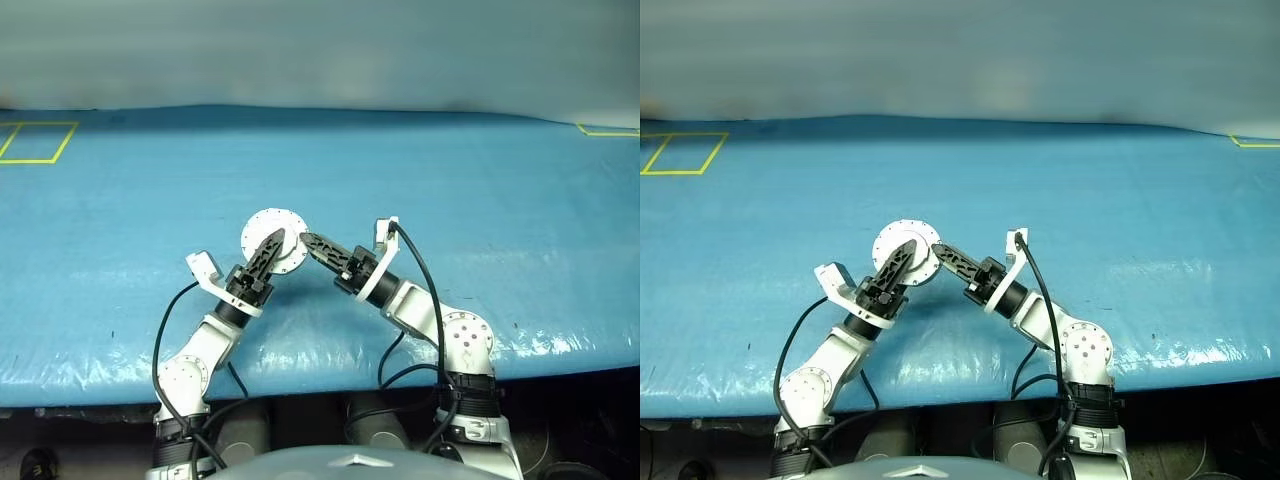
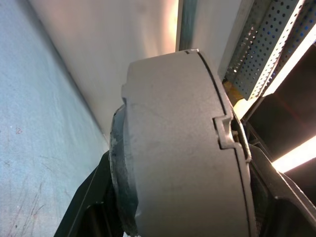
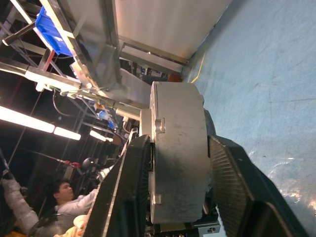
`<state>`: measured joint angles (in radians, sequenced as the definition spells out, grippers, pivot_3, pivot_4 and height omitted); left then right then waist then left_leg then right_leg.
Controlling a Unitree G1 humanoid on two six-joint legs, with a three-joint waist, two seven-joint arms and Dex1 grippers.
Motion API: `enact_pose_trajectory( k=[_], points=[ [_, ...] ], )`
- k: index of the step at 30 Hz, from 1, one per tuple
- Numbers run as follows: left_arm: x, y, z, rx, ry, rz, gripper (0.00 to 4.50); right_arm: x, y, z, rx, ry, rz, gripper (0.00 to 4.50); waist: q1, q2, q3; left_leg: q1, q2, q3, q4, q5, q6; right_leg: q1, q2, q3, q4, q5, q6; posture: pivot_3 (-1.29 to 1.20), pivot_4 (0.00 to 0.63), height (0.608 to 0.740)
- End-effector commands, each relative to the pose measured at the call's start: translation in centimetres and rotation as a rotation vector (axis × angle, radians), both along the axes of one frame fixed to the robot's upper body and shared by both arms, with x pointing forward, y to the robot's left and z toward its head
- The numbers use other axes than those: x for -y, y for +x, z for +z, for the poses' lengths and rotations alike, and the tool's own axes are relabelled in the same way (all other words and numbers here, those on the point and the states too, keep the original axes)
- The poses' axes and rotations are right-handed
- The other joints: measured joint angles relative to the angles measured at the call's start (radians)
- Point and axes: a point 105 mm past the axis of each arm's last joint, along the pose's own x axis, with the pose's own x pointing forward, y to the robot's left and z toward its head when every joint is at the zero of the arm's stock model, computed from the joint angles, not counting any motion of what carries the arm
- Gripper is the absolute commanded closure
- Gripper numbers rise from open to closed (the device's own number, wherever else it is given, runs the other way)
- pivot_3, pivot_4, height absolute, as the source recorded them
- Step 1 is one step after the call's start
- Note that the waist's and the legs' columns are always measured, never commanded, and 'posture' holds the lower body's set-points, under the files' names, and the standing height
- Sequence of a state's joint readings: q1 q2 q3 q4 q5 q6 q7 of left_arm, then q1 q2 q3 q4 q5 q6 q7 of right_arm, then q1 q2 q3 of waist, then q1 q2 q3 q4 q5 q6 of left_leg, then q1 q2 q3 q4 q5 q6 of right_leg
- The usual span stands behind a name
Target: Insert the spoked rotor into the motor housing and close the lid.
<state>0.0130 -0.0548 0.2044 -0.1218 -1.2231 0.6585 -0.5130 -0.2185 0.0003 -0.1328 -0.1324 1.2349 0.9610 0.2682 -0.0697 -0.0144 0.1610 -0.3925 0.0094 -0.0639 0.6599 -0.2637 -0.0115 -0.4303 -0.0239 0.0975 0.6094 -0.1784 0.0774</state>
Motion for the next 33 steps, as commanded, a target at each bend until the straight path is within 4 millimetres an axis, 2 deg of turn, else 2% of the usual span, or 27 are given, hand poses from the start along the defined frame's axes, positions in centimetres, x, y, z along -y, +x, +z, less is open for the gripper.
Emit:
enact_pose_trajectory(
  k=[1, 2, 6, 10, 13, 18, 19, 21, 25, 27, 29, 31, 33],
  points=[
    [-1.9, 1.1, 1.2, 0.032, 0.002, 0.152, 1.88, 0.3, 0.8, 1.1, 0.1, -0.062, -0.069, 1.33, 0.0, 0.0, 0.0, 0.0, 0.0, 0.0, 0.0, 0.0, 0.0, 0.0, 0.0, 0.0, 0.0, 0.0, 0.0, 0.0, 0.15, 0.74],
    [-2.9, 1.7, 0.9, 0.008, 0.002, 0.23, 1.88, 0.4, 1.0, 1.0, 0.114, -0.091, -0.087, 1.04, 0.0, 0.0, 0.0, 0.0, 0.0, 0.0, 0.0, 0.0, 0.0, 0.0, 0.0, 0.0, 0.0, 0.0, 0.0, 0.0, 0.15, 0.74],
    [-6.7, 3.6, -0.2, -0.083, 0.057, 0.521, 1.88, 0.8, 1.6, 0.4, 0.128, -0.159, -0.137, 1.04, 0.001, 0.0, 0.0, 0.0, 0.0, 0.0, 0.0, 0.0, 0.0, 0.0, 0.001, 0.0, 0.0, 0.0, 0.0, 0.0, 0.15, 0.74],
    [-11.0, 6.1, -2.7, -0.326, 0.098, 0.746, 1.88, 1.0, 1.7, 0.4, 0.148, -0.165, -0.158, 1.04, 0.013, -0.002, 0.001, -0.001, 0.0, -0.001, 0.001, 0.0, 0.0, 0.0, 0.0, 0.0, -0.001, 0.002, 0.002, 0.0, 0.15, 0.74],
    [-11.6, 7.5, -3.0, -0.387, 0.123, 0.745, 1.88, 0.8, 1.6, 0.3, 0.16, -0.176, -0.155, 1.04, 0.024, -0.004, 0.001, -0.002, -0.002, -0.002, 0.003, 0.0, 0.0, 0.001, 0.0, 0.0, -0.002, 0.003, 0.004, 0.0, 0.15, 0.74],
    [-11.8, 8.6, -2.3, -0.33, 0.265, 0.74, 1.88, -0.1, 1.1, 0.0, 0.182, -0.206, -0.123, 1.04, 0.028, -0.004, 0.001, -0.002, -0.003, -0.002, 0.003, 0.0, 0.0, 0.002, -0.001, 0.0, -0.003, 0.003, 0.004, 0.0, 0.15, 0.74],
    [-12.4, 8.6, -2.6, -0.35, 0.278, 0.764, 1.88, -0.1, 1.1, 0.0, 0.183, -0.21, -0.124, 1.04, 0.028, -0.004, 0.001, -0.002, -0.003, -0.002, 0.003, 0.0, 0.0, 0.002, -0.001, 0.0, -0.003, 0.003, 0.004, 0.0, 0.15, 0.74],
    [-13.4, 8.2, -3.3, -0.397, 0.299, 0.809, 1.31, -0.1, 1.2, -0.1, 0.184, -0.216, -0.129, 1.02, 0.027, -0.004, 0.001, -0.002, -0.003, -0.002, 0.003, 0.0, 0.0, 0.002, -0.001, 0.0, -0.002, 0.003, 0.004, 0.0, 0.15, 0.74],
    [-17.1, 6.5, -4.1, -0.505, 0.44, 1.042, 0.11, 0.1, 1.3, -0.1, 0.18, -0.221, -0.135, 1.02, 0.011, -0.004, 0.0, 0.002, -0.002, -0.001, 0.002, 0.0, -0.001, 0.003, 0.0, 0.001, -0.001, 0.003, 0.004, 0.0, 0.15, 0.74],
    [-19.6, 5.0, -3.7, -0.543, 0.536, 1.199, 0.04, 0.1, 1.4, -0.3, 0.176, -0.229, -0.136, 1.02, -0.001, -0.004, 0.0, 0.005, -0.001, 0.001, 0.001, 0.0, -0.001, 0.005, 0.0, 0.002, 0.0, 0.003, 0.003, 0.0, 0.15, 0.74],
    [-21.5, 3.6, -3.7, -0.592, 0.548, 1.309, 0.04, 0.1, 1.5, -0.5, 0.171, -0.24, -0.137, 1.02, -0.005, -0.004, 0.0, 0.009, -0.001, 0.003, -0.001, 0.0, -0.001, 0.007, 0.0, 0.003, 0.0, 0.003, 0.002, 0.0, 0.15, 0.74],
    [-22.7, 2.6, -3.6, -0.632, 0.578, 1.384, 0.04, 0.1, 1.7, -0.7, 0.174, -0.266, -0.143, 1.02, -0.003, -0.004, 0.0, 0.009, 0.0, 0.002, -0.001, 0.0, -0.001, 0.007, 0.0, 0.002, 0.001, 0.003, 0.002, 0.0, 0.15, 0.74],
    [-23.4, 1.9, -2.5, -0.621, 0.657, 1.47, 0.04, 0.4, 2.1, -0.8, 0.192, -0.31, -0.169, 1.02, 0.001, -0.004, 0.0, 0.009, 0.0, 0.002, 0.0, 0.0, -0.001, 0.007, 0.0, 0.003, 0.001, 0.003, 0.003, 0.0, 0.15, 0.74]
  ],
)
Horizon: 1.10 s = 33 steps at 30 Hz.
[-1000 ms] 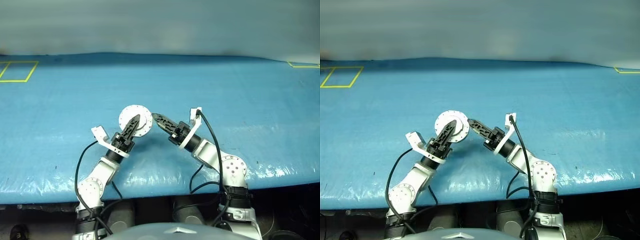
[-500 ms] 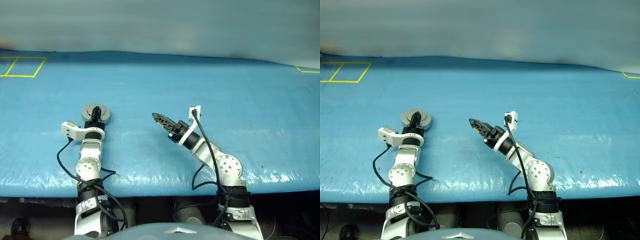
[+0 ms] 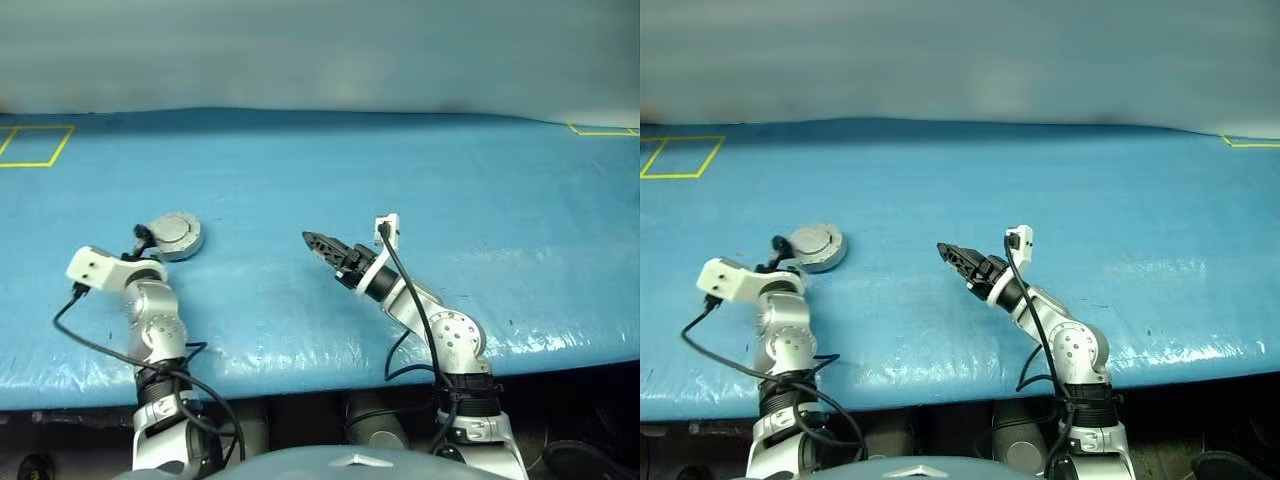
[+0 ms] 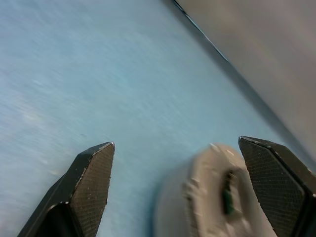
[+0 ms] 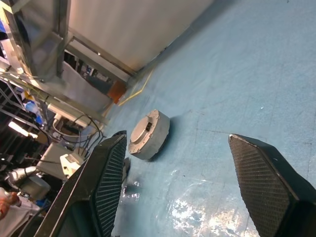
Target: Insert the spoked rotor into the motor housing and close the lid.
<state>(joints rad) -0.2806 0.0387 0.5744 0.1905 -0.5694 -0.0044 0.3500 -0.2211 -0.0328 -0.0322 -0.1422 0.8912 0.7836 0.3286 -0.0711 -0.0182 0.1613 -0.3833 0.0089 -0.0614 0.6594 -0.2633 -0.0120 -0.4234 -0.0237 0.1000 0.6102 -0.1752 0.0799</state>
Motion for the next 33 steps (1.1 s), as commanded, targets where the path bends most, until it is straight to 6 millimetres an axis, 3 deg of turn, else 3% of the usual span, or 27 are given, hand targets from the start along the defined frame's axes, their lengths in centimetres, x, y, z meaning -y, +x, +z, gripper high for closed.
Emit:
enact_pose_trajectory(
  k=[1, 4, 6, 8, 12, 15, 18, 20, 25, 33],
  points=[
    [-1.2, -1.2, 2.3, -0.019, 0.127, 0.111, 0.04, 0.5, 0.8, 1.0, 0.08, -0.054, -0.055, 1.02, 0.004, 0.0, 0.0, 0.0, 0.0, 0.0, 0.0, 0.0, 0.0, 0.0, 0.0, 0.0, 0.0, 0.0, 0.0, 0.0, 0.15, 0.74],
    [0.6, 0.3, 4.9, 0.057, 0.159, -0.023, 0.04, 2.6, 2.0, 1.8, 0.178, -0.123, -0.186, 1.02, 0.018, -0.003, 0.0, -0.004, -0.001, -0.001, 0.002, 0.0, 0.0, -0.001, -0.001, 0.0, -0.001, 0.001, 0.001, 0.0, 0.15, 0.74],
    [4.2, 1.8, 8.8, 0.213, 0.373, -0.284, 0.04, 4.6, 2.8, 2.4, 0.297, -0.226, -0.274, 1.02, 0.025, -0.003, 0.0, -0.007, -0.002, -0.002, 0.003, 0.0, -0.001, -0.003, -0.001, 0.0, -0.002, 0.002, 0.003, 0.0, 0.15, 0.74],
    [8.7, 2.5, 10.6, 0.262, 0.579, -0.539, 0.04, 5.8, 2.7, 2.4, 0.347, -0.291, -0.256, 1.02, 0.029, -0.003, 0.0, -0.01, -0.003, -0.002, 0.004, 0.001, -0.001, -0.005, -0.001, 0.0, -0.003, 0.002, 0.004, 0.0, 0.15, 0.74],
    [16.6, 1.6, 10.2, 0.304, 0.799, -1.053, 0.04, 7.0, 1.7, 1.9, 0.483, -0.472, -0.142, 1.02, 0.025, -0.001, 0.0, -0.009, -0.003, 0.0, 0.002, 0.001, -0.001, -0.005, -0.002, 0.0, -0.003, 0.002, 0.002, 0.0, 0.15, 0.74],
    [20.4, -0.4, 7.5, 0.256, 0.897, -1.418, 0.04, 7.9, 1.4, 0.6, 0.551, -0.656, -0.059, 1.02, 0.007, 0.0, 0.0, -0.007, -0.001, 0.0, -0.001, 0.001, -0.001, -0.006, -0.001, 0.0, -0.002, 0.0, 0.0, 0.0, 0.15, 0.74],
    [21.0, -1.4, 4.8, 0.172, 0.913, -1.585, 0.0, 8.8, 1.3, -0.4, 0.566, -0.765, -0.012, 0.42, -0.001, 0.0, 0.001, -0.004, 0.0, 0.002, -0.003, 0.001, -0.001, -0.005, 0.0, 0.0, 0.0, -0.001, -0.002, 0.0, 0.15, 0.74],
    [21.0, -1.8, 4.1, 0.17, 0.894, -1.623, 0.0, 9.1, 1.4, -0.4, 0.577, -0.777, -0.012, 0.04, -0.001, 0.0, 0.001, -0.002, 0.001, 0.002, -0.003, 0.001, -0.001, -0.004, 0.0, 0.0, 0.001, -0.002, -0.003, 0.0, 0.15, 0.74],
    [21.2, -2.8, 2.5, 0.109, 0.862, -1.725, 0.0, 8.9, 1.2, -0.7, 0.569, -0.788, 0.039, 0.04, 0.005, 0.0, 0.001, -0.002, 0.001, 0.002, -0.001, 0.001, -0.001, -0.003, 0.0, 0.001, 0.001, -0.001, -0.002, 0.0, 0.15, 0.74],
    [21.5, -2.4, 2.9, 0.104, 0.905, -1.701, 0.0, 8.2, 1.4, -0.3, 0.598, -0.792, 0.036, 0.04, 0.01, -0.001, 0.001, -0.002, 0.0, 0.003, 0.0, 0.001, -0.001, -0.003, -0.001, 0.002, 0.001, -0.001, -0.001, 0.0, 0.15, 0.74]
  ],
)
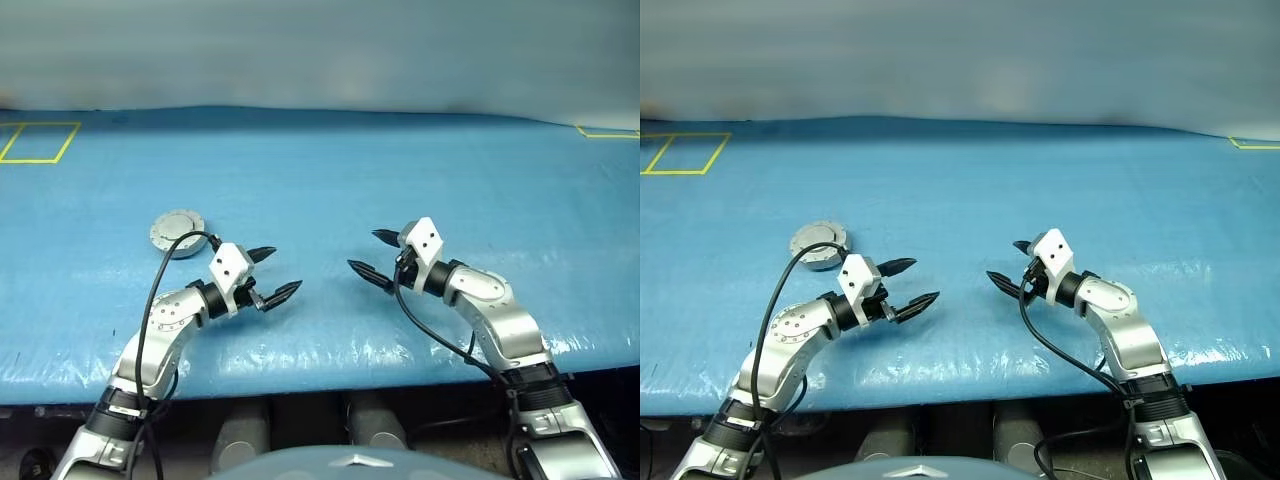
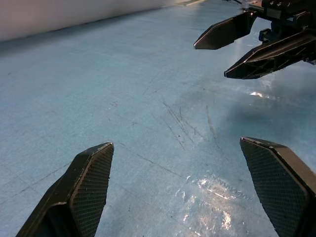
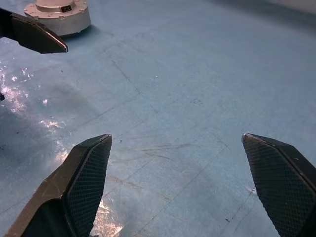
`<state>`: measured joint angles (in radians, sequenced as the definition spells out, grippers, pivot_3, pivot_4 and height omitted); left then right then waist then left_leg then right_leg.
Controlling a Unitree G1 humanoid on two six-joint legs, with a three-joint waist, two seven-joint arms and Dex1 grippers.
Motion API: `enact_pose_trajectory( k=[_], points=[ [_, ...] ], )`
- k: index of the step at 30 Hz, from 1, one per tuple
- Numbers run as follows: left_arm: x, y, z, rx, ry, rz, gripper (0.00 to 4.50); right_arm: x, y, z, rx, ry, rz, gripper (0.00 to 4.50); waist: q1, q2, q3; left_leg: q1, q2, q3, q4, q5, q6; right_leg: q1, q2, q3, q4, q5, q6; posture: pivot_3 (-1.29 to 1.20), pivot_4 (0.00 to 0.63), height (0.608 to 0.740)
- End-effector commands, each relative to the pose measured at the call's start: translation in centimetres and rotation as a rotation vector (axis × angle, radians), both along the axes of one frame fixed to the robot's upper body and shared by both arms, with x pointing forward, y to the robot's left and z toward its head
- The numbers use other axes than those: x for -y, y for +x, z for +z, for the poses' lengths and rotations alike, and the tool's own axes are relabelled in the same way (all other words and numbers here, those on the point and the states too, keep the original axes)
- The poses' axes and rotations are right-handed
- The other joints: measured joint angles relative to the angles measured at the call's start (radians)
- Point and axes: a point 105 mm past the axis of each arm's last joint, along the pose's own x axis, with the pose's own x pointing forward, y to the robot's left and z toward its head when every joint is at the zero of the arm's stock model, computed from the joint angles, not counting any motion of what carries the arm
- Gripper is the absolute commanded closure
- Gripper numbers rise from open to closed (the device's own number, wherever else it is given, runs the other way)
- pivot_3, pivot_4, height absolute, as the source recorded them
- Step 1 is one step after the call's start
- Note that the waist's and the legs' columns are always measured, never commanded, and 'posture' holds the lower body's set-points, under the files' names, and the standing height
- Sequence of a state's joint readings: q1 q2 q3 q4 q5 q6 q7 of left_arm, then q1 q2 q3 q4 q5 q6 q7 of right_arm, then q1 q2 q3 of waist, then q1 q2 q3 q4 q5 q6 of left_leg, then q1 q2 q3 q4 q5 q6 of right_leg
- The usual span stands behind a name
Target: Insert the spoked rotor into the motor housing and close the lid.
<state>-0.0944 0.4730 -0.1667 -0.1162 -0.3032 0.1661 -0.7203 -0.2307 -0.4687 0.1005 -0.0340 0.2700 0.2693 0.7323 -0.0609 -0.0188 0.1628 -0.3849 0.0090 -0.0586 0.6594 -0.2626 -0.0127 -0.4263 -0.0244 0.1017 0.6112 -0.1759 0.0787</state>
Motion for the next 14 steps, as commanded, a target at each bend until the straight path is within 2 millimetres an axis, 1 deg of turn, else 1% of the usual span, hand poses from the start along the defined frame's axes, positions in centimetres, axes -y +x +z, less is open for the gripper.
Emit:
enact_pose_trajectory(
  k=[1, 3, 5, 10, 14],
  points=[
    [0.6, 0.2, 1.35, 0.05, -0.011, -0.011, 0.0, 0.21, 0.22, 1.45, 0.052, 0.031, -0.015, 0.04, 0.0, 0.0, 0.0, 0.0, 0.0, 0.0, 0.0, 0.0, 0.0, 0.0, 0.0, 0.0, 0.0, 0.0, 0.0, 0.0, 0.15, 0.74],
    [0.72, 0.3, 1.55, 0.057, -0.013, -0.006, 0.0, 0.37, 0.15, 1.66, 0.052, 0.045, -0.02, 0.04, 0.001, 0.0, 0.0, 0.0, 0.0, 0.0, 0.0, 0.0, 0.0, 0.0, 0.0, 0.0, 0.0, 0.0, 0.0, 0.0, 0.15, 0.74],
    [0.89, 0.45, 1.71, 0.065, -0.028, 0.01, 0.0, 0.43, 0.22, 1.53, 0.049, 0.012, -0.008, 0.04, 0.001, 0.0, 0.0, 0.0, 0.0, 0.0, 0.0, 0.0, 0.0, 0.0, 0.0, 0.0, 0.0, 0.0, 0.0, 0.0, 0.15, 0.74],
    [1.36, 0.1, 1.49, 0.053, -0.039, -0.004, 0.0, 0.3, 0.64, 1.95, 0.058, 0.011, -0.003, 0.04, -0.001, 0.0, 0.0, 0.0, 0.0, 0.0, 0.0, 0.0, 0.0, 0.0, 0.0, 0.0, 0.0, 0.0, 0.0, 0.0, 0.15, 0.74],
    [1.15, 0.22, 1.65, 0.062, -0.038, 0.009, 0.0, 0.19, 0.49, 1.41, 0.042, -0.005, 0.001, 0.04, 0.0, 0.0, 0.0, 0.0, 0.0, 0.0, 0.001, 0.0, 0.0, 0.001, 0.0, 0.0, 0.001, 0.0, 0.0, 0.0, 0.15, 0.74]
  ],
)
